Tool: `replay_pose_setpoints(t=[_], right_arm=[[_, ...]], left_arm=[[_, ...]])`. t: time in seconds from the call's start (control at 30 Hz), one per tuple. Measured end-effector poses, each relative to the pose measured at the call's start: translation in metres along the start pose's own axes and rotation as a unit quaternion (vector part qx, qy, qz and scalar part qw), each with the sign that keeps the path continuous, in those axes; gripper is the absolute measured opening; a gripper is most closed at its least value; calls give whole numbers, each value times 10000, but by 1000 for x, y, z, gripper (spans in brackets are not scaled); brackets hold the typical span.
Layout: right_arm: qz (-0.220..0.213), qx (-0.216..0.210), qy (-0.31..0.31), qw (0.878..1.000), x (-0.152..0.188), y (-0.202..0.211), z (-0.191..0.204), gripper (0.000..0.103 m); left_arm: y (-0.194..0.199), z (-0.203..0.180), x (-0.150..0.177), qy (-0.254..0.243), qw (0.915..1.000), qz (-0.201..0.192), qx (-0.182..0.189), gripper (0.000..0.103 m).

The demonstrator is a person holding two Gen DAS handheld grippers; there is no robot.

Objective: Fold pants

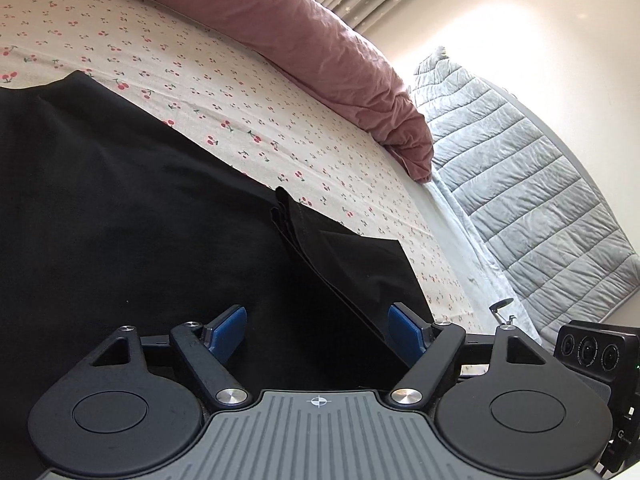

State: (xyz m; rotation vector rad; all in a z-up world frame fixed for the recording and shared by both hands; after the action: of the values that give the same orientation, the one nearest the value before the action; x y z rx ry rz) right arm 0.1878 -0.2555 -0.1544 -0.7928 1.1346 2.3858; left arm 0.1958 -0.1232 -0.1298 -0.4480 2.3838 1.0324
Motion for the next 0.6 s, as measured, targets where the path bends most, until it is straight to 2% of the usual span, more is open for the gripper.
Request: replay_pose_setpoints(t=[0.1, 0.13, 0.17, 0.23, 0.33, 0.5, 0.6], right_arm=[[57, -228, 6, 9997, 2, -6, 10, 16], [70, -270, 36, 9996, 2, -7, 13, 20], [87, -300, 82, 9995, 3, -9, 16, 21], [184, -379, 208, 9989, 5, -11, 22, 33], [268, -644, 356, 9969, 8, -7, 32, 46], [470, -1162, 665, 9899, 16, 4, 48, 51], [427, -1255, 672, 9889, 17, 12, 50, 51]], left_arm=[[-3, 0, 1, 24, 10000, 9, -7, 67], [-4, 0, 1, 14, 10000, 22, -13, 61], [-4, -1, 3, -16, 10000, 54, -17, 51], [-6, 0, 5, -74, 9999, 102, -83, 39], [-7, 1, 5, -119, 9998, 78, -122, 33], [-8, 2, 4, -262, 9991, 61, -322, 21], [-8, 1, 5, -469, 9975, 26, -529, 11]])
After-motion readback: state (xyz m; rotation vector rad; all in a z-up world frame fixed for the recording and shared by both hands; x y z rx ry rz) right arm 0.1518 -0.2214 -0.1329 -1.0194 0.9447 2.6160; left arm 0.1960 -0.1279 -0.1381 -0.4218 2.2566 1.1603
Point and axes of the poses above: each gripper's, at about its wrist camera, not at the fingertips, and y roughly against the way its jaws point, z to its left, x to its underside, the point moved 9 cm from there along -y, roughly the way its jaws point, and after that the axes turned 10 degrees about -x, right-handed, at the moved point
